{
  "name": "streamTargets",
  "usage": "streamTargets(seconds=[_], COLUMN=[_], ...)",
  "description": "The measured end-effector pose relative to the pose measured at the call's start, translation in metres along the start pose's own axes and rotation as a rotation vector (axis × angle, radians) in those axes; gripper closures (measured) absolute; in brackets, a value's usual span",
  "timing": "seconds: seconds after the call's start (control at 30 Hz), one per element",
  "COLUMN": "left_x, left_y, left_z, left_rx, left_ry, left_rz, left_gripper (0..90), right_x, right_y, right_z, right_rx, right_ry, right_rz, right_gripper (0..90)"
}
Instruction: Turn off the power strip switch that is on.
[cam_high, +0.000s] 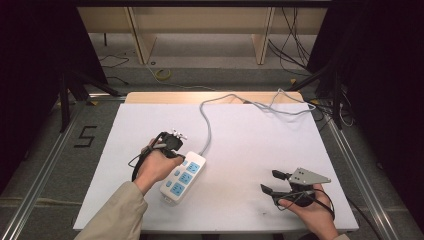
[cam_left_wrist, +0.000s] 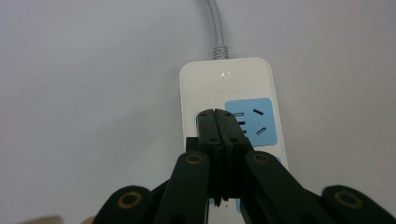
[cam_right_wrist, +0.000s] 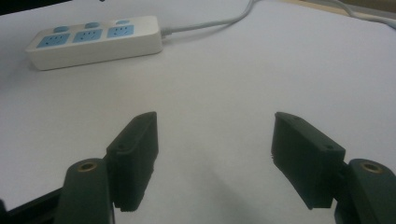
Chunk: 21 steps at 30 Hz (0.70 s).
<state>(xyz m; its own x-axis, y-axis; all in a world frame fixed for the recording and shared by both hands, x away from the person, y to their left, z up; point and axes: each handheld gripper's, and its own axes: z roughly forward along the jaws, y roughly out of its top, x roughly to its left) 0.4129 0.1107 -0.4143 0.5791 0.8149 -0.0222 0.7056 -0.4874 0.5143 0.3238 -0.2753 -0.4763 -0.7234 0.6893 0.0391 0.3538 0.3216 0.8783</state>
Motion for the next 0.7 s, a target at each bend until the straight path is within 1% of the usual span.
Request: streamTargets(seconds=[0.1,0.23,0.33,0.37,0.6,0.7], left_x=[-0.0001,-0.0001,-0.0007,-0.0008,-0.0013,-0.001], left_y=[0.0013,0.0037,0.0045,0.0054,0.0078,0.0096], left_z=[0.0009,0.003,0.004,0.0046,0.0071,0.0074], left_rx=[0.002,0.013,0.014,0.015,0.023,0.03], left_ry=[0.0,-0.001,-0.006,-0.008,-0.009,-0.009], left_rz=[-0.002,0.009,0.005,0.01,0.009,0.015], left_gripper=[89.6,89.6,89.6,89.6,89.6,89.6], right_x=[-0.0001,0.0002,0.0002,0.0001,0.0002,0.0001], right_y=[-0.0001,-0.0001,-0.0001,-0.0002,-0.0002,-0.0003], right_z=[0.0,0.0003,0.0003,0.0003,0.0004,0.0005], right_rx=[0.003,0.004,0.003,0.003,0.005,0.005], right_ry=[0.001,0.001,0.002,0.002,0.004,0.004], right_rz=[-0.002,-0.002,-0.002,-0.001,-0.002,-0.002], right_gripper=[32.7,32.7,32.7,32.7,32.7,32.7])
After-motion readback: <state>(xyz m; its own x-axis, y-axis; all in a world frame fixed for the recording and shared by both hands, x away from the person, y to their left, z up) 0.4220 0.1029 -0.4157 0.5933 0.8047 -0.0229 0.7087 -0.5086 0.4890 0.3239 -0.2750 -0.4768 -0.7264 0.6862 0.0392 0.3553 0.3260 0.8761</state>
